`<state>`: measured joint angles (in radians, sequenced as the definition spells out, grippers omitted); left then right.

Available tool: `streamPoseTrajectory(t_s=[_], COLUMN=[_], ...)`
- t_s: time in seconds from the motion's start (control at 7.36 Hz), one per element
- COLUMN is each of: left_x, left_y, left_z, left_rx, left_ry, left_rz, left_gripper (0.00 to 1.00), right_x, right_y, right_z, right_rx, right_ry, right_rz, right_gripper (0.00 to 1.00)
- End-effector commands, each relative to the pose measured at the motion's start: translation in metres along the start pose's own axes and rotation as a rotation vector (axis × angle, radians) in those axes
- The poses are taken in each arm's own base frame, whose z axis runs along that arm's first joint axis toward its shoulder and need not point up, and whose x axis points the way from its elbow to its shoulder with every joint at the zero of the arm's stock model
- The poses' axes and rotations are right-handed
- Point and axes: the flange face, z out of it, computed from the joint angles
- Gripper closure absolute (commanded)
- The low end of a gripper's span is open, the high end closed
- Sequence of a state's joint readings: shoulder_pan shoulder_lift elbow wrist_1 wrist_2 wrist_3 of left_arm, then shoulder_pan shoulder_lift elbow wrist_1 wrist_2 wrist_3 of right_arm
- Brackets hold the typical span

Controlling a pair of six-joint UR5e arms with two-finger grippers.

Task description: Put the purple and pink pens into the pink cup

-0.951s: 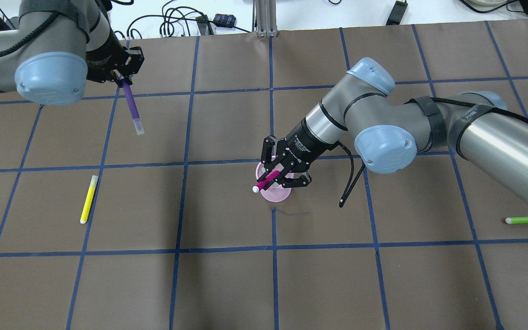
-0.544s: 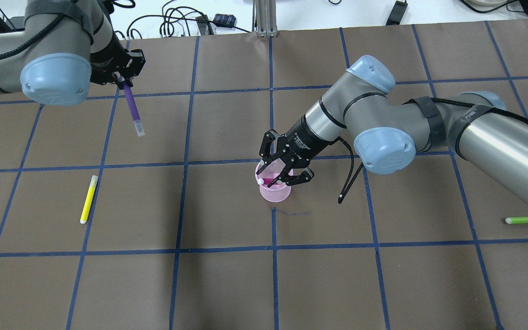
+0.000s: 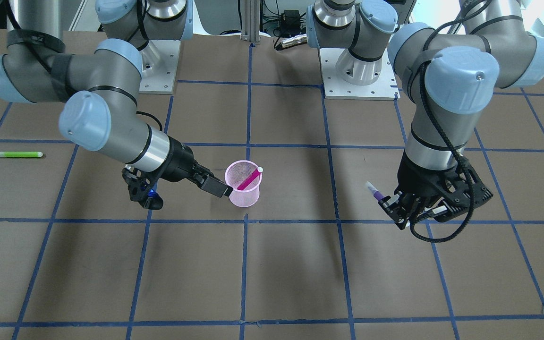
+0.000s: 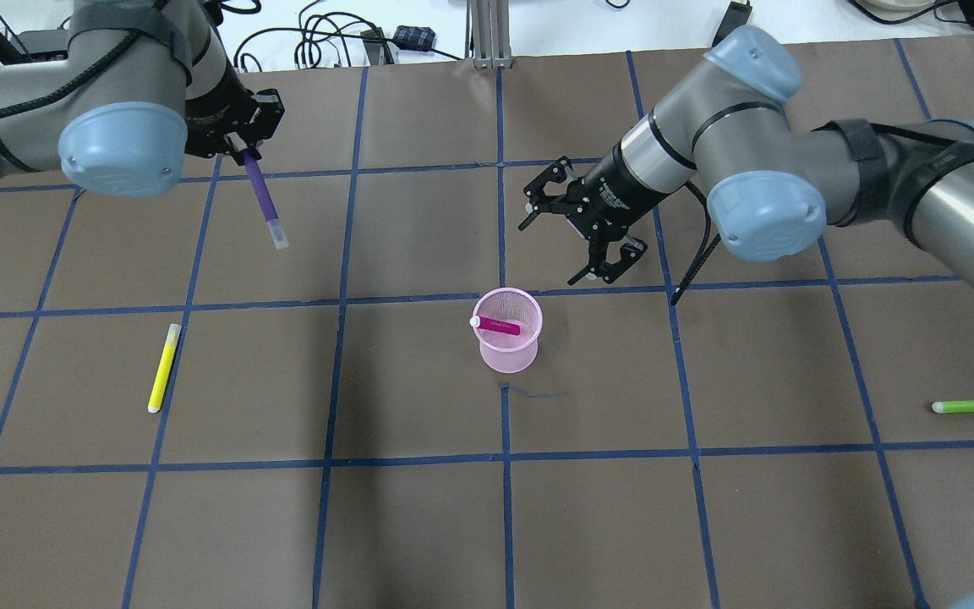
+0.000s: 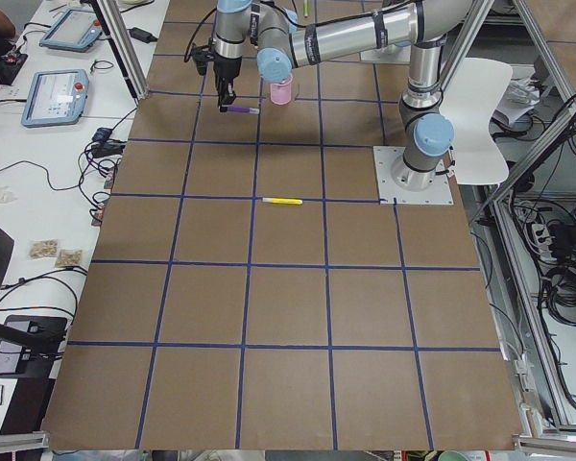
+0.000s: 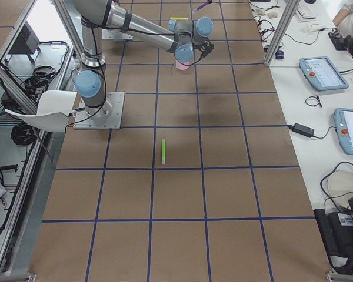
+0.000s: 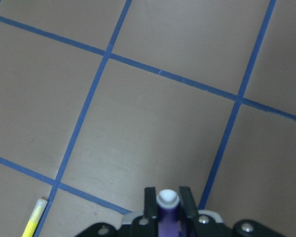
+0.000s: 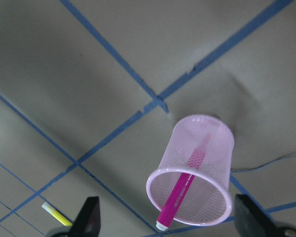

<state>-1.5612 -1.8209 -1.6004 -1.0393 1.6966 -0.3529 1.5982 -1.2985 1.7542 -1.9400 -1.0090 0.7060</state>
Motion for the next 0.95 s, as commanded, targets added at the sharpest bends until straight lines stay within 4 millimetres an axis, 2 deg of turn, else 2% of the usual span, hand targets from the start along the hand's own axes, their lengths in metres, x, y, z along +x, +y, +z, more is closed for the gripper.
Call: streamPoseTrajectory(t_s=[0.0, 0.14, 0.27, 0.41, 0.54, 0.68, 0.82], left_x=[0.072, 0.11, 0.14, 0.167, 0.175, 0.18, 0.186], left_y=[0.038, 0.07, 0.099, 0.13, 0.149, 0.166, 0.19], left_z=[-0.019, -0.029, -0.038, -0.044, -0.032, -0.013, -0.005], left_rx=[0.087, 0.104, 0.15, 0.149, 0.15, 0.15, 0.181], left_ry=[0.076, 0.097, 0.082, 0.102, 0.081, 0.085, 0.081], left_rz=[0.023, 0.011, -0.019, -0.028, -0.105, -0.142, -0.144], left_gripper=[1.0, 1.0, 1.0, 1.0, 1.0, 1.0, 1.0], right_x=[0.015, 0.024, 0.029, 0.025, 0.014, -0.008, -0.014], right_y=[-0.041, -0.057, -0.064, -0.051, -0.016, 0.017, 0.026], right_z=[-0.074, -0.116, -0.159, -0.191, -0.209, -0.201, -0.19], right_rx=[0.068, 0.114, 0.155, 0.183, 0.212, 0.231, 0.229], right_ry=[0.162, 0.265, 0.395, 0.501, 0.495, 0.522, 0.559], right_rz=[-0.151, -0.182, -0.275, -0.355, -0.413, -0.513, -0.545], right_gripper=[0.0, 0.0, 0.0, 0.0, 0.0, 0.0, 0.0])
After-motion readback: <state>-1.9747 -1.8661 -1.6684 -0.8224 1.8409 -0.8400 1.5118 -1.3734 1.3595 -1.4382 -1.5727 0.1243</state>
